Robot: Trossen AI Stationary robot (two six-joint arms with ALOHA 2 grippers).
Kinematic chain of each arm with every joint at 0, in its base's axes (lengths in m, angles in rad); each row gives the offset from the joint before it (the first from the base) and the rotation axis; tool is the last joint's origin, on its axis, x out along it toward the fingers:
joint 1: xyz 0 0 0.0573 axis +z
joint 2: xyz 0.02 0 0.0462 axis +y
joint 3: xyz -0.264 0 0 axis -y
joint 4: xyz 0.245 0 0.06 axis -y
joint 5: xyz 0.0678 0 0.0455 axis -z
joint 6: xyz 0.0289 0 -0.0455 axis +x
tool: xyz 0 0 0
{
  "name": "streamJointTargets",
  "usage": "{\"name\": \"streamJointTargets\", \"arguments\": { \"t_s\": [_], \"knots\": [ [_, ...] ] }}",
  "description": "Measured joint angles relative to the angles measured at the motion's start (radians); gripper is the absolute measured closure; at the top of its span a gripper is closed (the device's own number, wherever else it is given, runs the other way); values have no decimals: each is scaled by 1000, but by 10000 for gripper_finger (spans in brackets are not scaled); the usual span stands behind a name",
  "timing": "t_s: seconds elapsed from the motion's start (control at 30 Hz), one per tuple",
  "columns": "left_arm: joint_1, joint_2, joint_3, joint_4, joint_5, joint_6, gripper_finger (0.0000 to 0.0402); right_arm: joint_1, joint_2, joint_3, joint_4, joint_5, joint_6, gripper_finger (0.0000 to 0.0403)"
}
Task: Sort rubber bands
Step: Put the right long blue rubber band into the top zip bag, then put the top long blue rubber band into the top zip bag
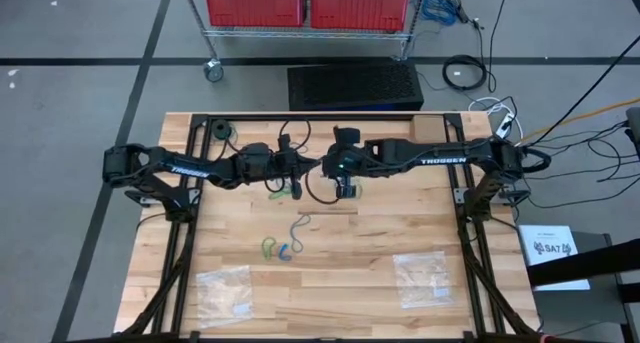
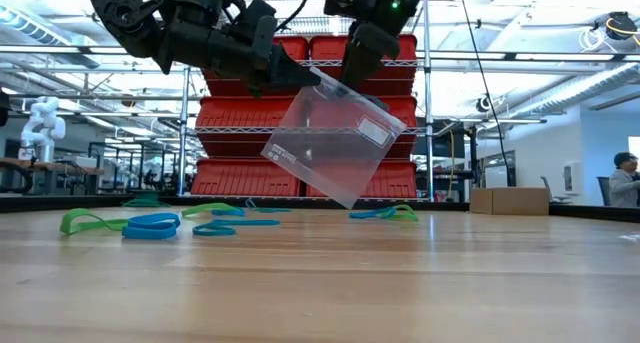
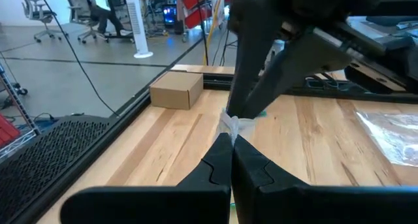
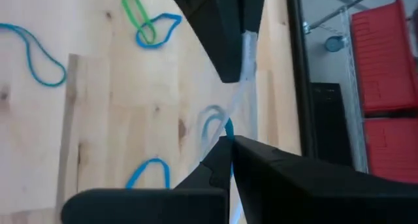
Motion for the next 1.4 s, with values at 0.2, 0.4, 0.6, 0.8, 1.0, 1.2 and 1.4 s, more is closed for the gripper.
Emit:
{"name": "streamJointTargets", "arguments": {
  "t_s": [0.2,0.4,0.6,0.8,1.0,1.2,1.4],
  "knots": [
    [0,0,0,1,12,-3,402,-11,5,0,21,-5,9,378],
    [0,0,0,1,18,-2,402,-3,3,0,38,-19,20,320],
    [0,0,0,2,18,-2,402,15,3,52,14,-18,21,272],
    [0,0,0,-4,19,2,402,24,2,174,-109,-19,40,261],
    [13,0,0,-6,6,1,402,24,-10,235,-262,-21,64,294],
    [34,-54,-35,-9,-18,1,402,10,-72,153,-283,-132,98,389],
    [87,-214,-131,-9,-28,-23,402,0,-208,-108,-62,-188,128,397]
  ]
}}
